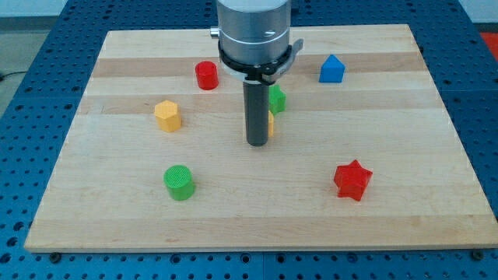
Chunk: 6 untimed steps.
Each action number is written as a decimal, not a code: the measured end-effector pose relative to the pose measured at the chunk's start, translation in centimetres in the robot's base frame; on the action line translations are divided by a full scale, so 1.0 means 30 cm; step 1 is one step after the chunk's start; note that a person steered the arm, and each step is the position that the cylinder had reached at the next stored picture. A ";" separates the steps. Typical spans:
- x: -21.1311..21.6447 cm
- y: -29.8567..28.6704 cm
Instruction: Place the yellow heart at the left side of the green star
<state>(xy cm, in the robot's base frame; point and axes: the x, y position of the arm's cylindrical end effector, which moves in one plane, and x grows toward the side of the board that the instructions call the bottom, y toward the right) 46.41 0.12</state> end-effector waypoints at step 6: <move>-0.036 0.129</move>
